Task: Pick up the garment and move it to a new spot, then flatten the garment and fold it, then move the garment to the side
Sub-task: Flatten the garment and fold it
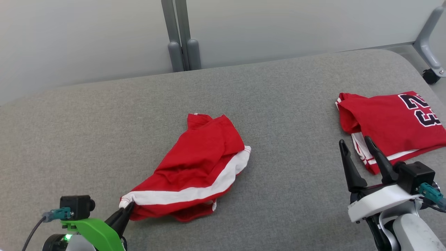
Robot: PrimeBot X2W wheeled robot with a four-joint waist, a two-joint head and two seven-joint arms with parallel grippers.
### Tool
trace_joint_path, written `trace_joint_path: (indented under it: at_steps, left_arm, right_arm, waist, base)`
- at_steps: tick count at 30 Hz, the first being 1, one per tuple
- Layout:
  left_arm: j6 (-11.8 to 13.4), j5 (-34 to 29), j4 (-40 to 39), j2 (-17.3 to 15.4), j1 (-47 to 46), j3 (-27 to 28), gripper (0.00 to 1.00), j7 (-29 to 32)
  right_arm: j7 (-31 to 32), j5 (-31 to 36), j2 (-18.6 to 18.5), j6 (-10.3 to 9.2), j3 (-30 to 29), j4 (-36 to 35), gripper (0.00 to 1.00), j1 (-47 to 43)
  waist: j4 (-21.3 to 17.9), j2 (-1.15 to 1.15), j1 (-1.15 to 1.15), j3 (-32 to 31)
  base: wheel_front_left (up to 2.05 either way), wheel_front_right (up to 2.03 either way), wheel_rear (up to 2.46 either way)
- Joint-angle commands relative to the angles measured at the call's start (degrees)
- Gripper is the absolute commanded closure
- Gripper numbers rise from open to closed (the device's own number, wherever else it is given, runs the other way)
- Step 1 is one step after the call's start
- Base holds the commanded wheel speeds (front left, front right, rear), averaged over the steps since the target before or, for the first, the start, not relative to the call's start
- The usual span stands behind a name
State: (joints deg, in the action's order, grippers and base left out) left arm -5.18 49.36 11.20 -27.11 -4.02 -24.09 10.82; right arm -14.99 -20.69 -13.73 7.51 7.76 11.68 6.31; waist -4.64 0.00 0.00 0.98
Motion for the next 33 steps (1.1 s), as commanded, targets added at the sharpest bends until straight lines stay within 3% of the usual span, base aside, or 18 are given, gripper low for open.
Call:
trace_joint_path:
  at_steps: [1, 2, 9, 13, 18, 23, 27, 33]
  left_arm:
    - [-0.6, -0.1, 1.6, 0.4, 0.7, -0.1, 0.67, -1.2]
    - [-0.9, -0.3, 2.7, 0.5, 0.7, -0.5, 0.00, -2.1]
    - [-1.5, -2.4, 2.8, 1.0, 0.9, -1.0, 0.00, -8.0]
    - [2.0, -3.9, -1.6, -0.9, 3.8, -0.2, 0.00, -9.0]
    - [8.7, -7.2, -9.1, -4.5, 6.6, 2.3, 0.00, -9.4]
    - [13.6, -10.0, -13.7, -3.3, 8.2, 5.2, 0.00, -15.7]
    - [15.3, -12.4, -13.3, -1.9, 8.2, 5.7, 0.00, -20.3]
    - [14.3, -13.1, -11.5, -0.4, 6.3, 4.4, 0.00, -22.3]
  right_arm:
    - [-0.2, -0.3, -0.3, -0.05, 0.1, 0.3, 0.00, 0.3]
    - [-0.2, -0.4, -0.4, -0.05, 0.3, 0.4, 0.00, 0.2]
    - [-0.2, -0.5, -0.6, -0.05, 0.1, 0.9, 0.00, -1.0]
    - [-0.2, -0.5, -0.4, -0.05, -0.5, 0.6, 0.00, -1.6]
    - [-0.2, -0.3, -0.1, -0.05, -1.6, 0.1, 0.00, -3.0]
    - [-0.2, -0.2, 0.9, -0.05, -1.7, -0.7, 0.00, -3.8]
    - [-0.2, -0.3, 0.8, -0.05, -1.1, -0.7, 0.00, -4.0]
    - [1.0, -1.5, -0.2, -0.05, 1.1, 0.9, 0.00, -2.6]
  waist:
    - [-0.3, 0.00, 0.00, -0.3]
    - [-0.4, 0.00, 0.00, -0.5]
    - [-0.7, 0.00, 0.00, -1.9]
    - [-0.6, 0.00, 0.00, -2.6]
    - [0.5, 0.00, 0.00, -2.8]
    - [1.6, 0.00, 0.00, -3.1]
    - [2.8, 0.00, 0.00, -3.2]
    - [5.0, 0.00, 0.00, -3.1]
  base:
    - [0.00, 0.00, 0.00]
    - [0.00, 0.00, 0.00]
    - [0.00, 0.00, 0.00]
    - [0.00, 0.00, 0.00]
    - [0.00, 0.00, 0.00]
    - [0.00, 0.00, 0.00]
    - [0.00, 0.00, 0.00]
    - [0.00, 0.00, 0.00]
